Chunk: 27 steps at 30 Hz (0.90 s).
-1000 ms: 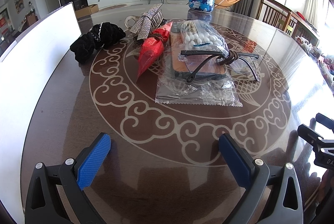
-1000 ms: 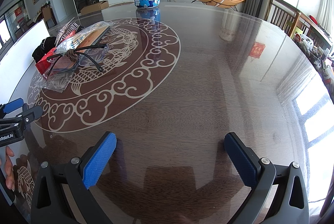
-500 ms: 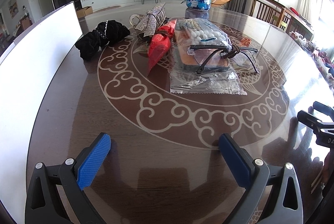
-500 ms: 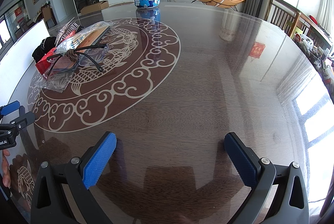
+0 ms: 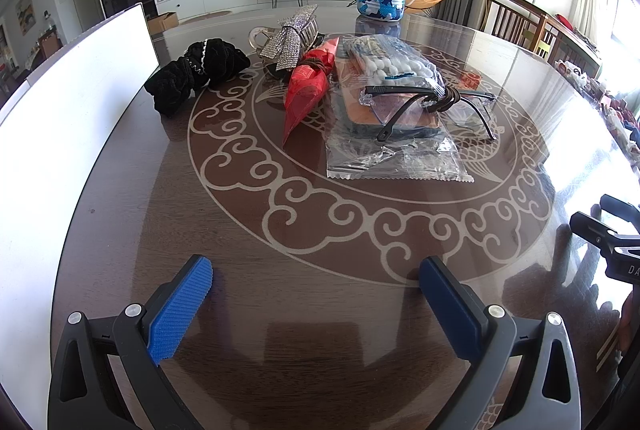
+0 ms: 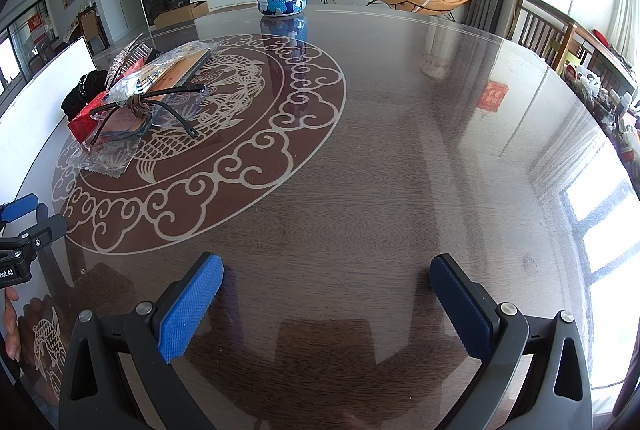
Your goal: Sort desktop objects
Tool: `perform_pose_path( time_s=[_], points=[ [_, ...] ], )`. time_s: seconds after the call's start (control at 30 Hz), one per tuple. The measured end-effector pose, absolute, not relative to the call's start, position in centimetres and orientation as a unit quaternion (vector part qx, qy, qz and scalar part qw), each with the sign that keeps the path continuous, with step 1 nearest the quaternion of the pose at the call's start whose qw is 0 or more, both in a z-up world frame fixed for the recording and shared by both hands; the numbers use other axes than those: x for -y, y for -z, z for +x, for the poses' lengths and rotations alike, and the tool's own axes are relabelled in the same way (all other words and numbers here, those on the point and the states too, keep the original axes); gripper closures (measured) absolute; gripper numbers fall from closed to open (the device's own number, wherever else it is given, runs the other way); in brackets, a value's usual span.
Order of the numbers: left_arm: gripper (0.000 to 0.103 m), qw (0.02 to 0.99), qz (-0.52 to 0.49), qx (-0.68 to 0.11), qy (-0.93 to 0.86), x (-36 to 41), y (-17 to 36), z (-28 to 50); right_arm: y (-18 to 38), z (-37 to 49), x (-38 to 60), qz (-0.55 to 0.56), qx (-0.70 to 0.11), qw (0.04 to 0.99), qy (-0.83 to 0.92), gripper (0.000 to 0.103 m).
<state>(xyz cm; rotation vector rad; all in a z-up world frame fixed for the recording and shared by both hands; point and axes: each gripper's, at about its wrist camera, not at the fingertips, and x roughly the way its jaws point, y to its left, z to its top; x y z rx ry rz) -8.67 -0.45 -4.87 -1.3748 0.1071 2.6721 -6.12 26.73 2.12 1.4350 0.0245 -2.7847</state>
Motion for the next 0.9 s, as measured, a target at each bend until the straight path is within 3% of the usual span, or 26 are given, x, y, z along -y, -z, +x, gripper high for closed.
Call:
perform_pose_path(
  time_s=[0.57,0.7,0.9],
  points=[
    [0.0,0.039,-0.457,-0.021,-0.888,3.2,4.9,-8.1,-2.3,-7.2,-25.8,0.461,-0.006,0.031,0.887,0.0],
    [0.0,0.039,-0.457,-0.021,-0.888,3.1,4.9,-8.1,-5.0,-9.6,-22.8,0.425,0.051,0.118,0.896,0.0],
    [0.0,0.039,-0.457,-0.021,-0.888,3.2,4.9,-8.1,-9.4,-16.7,-16.8,0.37,0.04,0.132,0.919,0.0]
  ],
)
